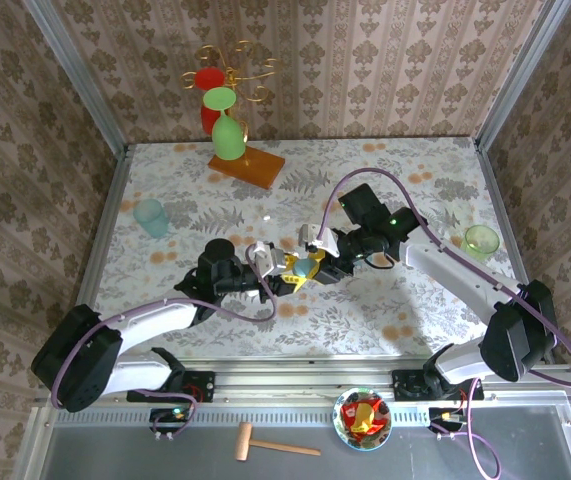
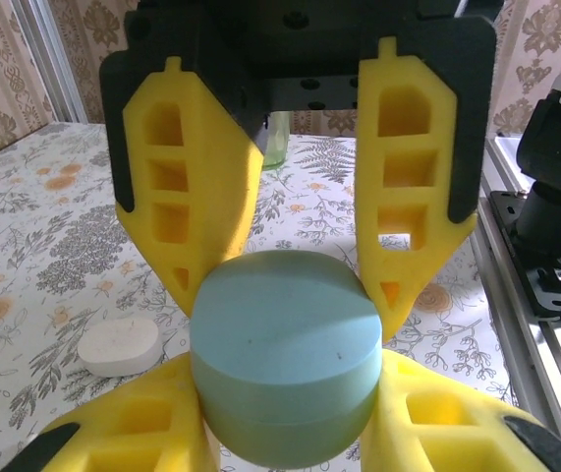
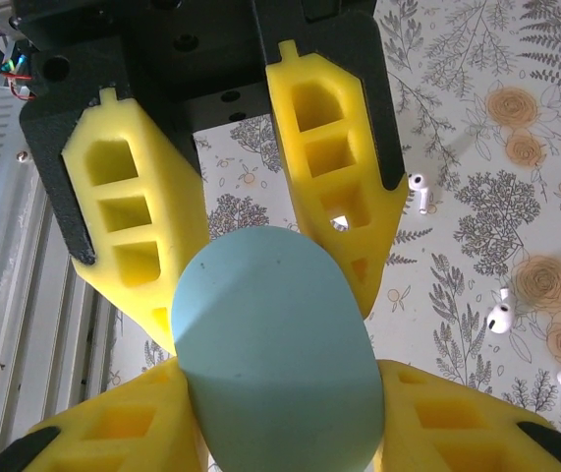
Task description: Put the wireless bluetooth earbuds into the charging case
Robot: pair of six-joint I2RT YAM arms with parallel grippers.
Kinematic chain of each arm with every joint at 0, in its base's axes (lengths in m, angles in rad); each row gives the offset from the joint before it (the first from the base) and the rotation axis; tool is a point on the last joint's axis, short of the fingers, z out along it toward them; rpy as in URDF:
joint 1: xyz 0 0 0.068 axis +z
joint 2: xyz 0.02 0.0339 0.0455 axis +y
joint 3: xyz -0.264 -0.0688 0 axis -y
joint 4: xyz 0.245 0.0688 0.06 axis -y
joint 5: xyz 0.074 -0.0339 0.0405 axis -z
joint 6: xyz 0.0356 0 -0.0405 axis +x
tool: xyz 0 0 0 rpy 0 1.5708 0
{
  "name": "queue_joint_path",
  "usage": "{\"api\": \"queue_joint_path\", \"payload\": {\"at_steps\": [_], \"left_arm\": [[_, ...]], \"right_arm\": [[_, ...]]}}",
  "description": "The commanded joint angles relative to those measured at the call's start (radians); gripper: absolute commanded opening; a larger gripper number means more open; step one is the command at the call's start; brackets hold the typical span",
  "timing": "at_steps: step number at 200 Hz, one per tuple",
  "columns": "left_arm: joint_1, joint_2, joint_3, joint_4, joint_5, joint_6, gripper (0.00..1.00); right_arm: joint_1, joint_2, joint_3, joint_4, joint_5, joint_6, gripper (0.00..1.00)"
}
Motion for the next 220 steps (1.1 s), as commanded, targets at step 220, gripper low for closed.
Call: {"api": "queue_joint_path", "payload": {"at_steps": [220], "left_arm": [[-0.005, -0.011, -0.012, 0.042, 0.082, 0.005, 0.23]], "right_arm": [[-0.062, -0.096, -0.063, 0.146, -0.001, 0.119, 0.56]]}}
